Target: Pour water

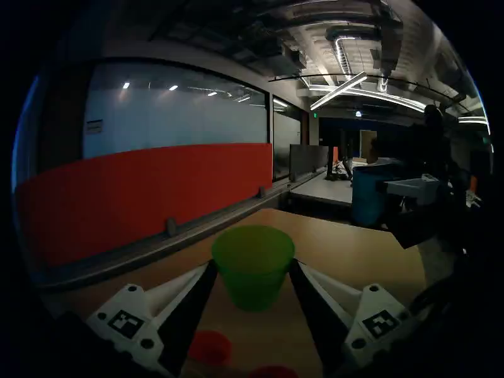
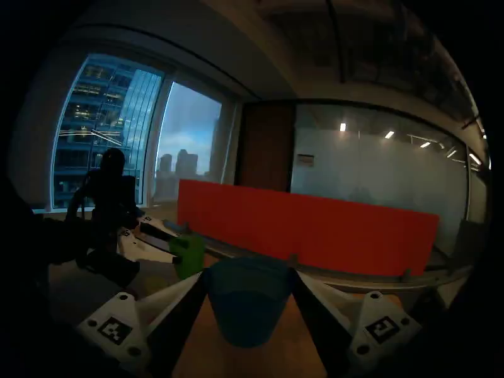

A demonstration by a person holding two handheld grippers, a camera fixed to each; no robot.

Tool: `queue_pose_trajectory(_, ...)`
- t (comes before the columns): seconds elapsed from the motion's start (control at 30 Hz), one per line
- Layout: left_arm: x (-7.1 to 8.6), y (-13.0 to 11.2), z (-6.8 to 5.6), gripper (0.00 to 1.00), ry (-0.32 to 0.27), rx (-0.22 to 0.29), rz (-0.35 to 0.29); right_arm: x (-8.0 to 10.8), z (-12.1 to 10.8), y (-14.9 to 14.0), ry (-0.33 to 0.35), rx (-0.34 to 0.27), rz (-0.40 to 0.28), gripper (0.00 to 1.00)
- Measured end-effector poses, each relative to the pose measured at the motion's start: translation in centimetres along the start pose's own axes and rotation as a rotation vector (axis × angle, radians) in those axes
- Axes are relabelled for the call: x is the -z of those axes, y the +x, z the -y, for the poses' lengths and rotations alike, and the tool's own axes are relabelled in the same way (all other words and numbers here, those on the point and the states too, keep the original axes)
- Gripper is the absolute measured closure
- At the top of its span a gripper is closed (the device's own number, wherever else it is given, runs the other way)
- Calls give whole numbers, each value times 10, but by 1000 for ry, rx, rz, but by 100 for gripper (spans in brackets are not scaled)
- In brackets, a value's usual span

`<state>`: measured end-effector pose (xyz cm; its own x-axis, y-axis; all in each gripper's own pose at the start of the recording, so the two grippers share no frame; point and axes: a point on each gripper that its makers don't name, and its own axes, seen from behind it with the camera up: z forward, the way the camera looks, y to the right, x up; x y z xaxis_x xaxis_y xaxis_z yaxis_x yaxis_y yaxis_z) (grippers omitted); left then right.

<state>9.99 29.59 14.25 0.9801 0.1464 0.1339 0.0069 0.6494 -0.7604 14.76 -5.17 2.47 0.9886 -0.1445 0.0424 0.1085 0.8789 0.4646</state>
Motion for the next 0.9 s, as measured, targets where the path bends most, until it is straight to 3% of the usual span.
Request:
queue_pose_trajectory(0.27,13,12,1,17,1,-4,-49,-2,2,2,2,3,-3,6)
queue_pose_trajectory(0.53,25,16,1,16,2,-10,-59,-5,7,4,10,9,-3,6)
queue_pose_trajectory(0.9,50,23,4,17,11,-16,-100,-11,15,8,23,14,-6,7)
